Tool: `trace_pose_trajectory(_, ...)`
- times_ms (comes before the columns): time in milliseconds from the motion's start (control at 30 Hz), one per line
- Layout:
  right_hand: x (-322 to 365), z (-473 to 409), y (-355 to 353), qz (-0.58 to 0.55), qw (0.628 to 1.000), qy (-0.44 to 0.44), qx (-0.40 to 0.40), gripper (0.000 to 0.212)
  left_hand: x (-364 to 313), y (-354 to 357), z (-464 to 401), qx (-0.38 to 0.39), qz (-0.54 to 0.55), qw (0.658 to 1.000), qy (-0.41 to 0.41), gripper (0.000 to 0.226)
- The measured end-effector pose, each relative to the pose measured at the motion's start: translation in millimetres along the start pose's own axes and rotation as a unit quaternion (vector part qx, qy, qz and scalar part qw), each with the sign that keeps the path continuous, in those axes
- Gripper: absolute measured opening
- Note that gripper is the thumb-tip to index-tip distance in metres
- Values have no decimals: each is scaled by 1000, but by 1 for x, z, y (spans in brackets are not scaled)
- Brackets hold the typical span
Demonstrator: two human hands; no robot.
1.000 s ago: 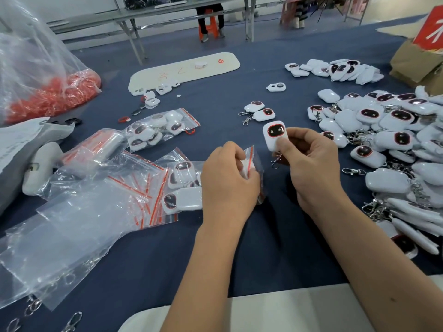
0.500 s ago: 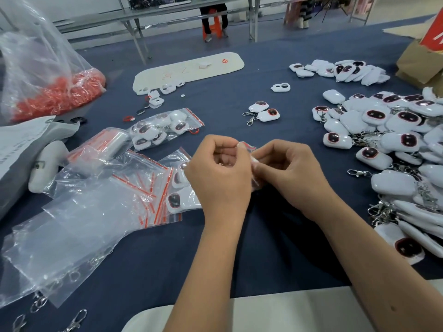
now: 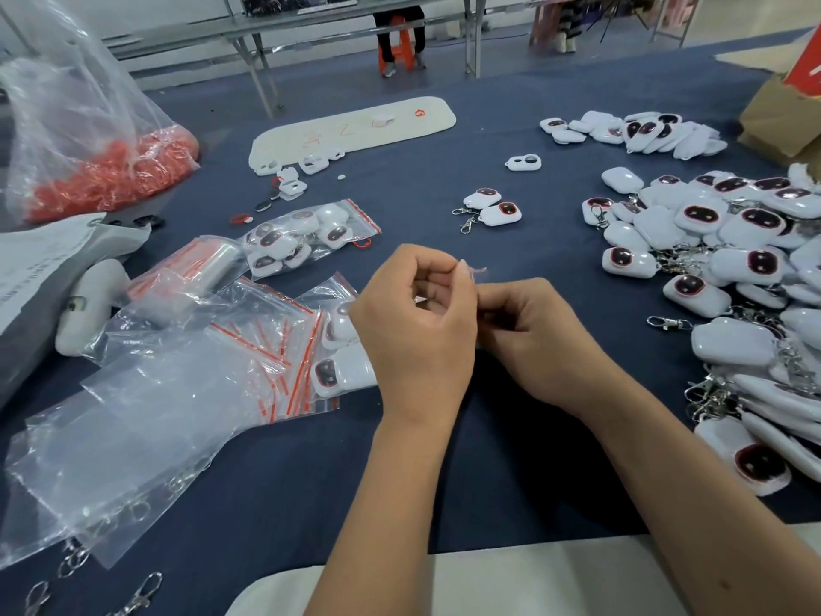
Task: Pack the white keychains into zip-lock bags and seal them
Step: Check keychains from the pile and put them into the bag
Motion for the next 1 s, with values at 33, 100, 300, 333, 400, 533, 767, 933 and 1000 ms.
trace_pose_trajectory(33, 0, 0, 1, 4, 1000, -9, -8, 38, 0, 0, 0, -2, 1, 1000, 0, 16)
trace_pose_trajectory(100, 2, 1, 1, 1, 996, -35, -77, 37, -1, -1, 0, -7, 13, 1000, -4, 16)
trace_pose_trajectory(300, -4, 3, -9, 208, 930, -27, -302, 12, 4, 0, -5, 10, 88, 993, -84, 14)
trace_pose_trajectory(333, -5, 3, -11, 205, 932, 4, -299, 6, 5, 0, -5, 20, 101, 990, -99, 12)
trace_pose_trajectory(400, -6, 1, -12, 184, 948, 61, -251, 19, 7, 1, -6, 25, 132, 982, -131, 12)
trace_pose_trajectory(533, 4, 3, -7, 84, 987, 23, -137, 19, 5, -2, -10, -29, 221, 961, -166, 13)
trace_pose_trajectory(767, -1, 1, 1, 20, 997, -19, -73, 50, -3, -3, -12, -17, 310, 940, -144, 15)
trace_pose_trajectory(933, -3, -1, 2, -126, 985, -28, -112, 30, -6, -2, -10, 51, 305, 945, -104, 16)
trace_pose_trajectory(1000, -4, -1, -2, -189, 971, -14, -145, 24, -6, -4, -9, 41, 263, 961, -70, 16)
Point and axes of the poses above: each hand's wrist, its own z-axis away from the middle knuckle, its own y-axis out of the palm, x = y × z, the point moved 1 cm from there along -z, towards the middle knuckle, and after that the axes turned 2 degrees about x, right-handed, at the moved point
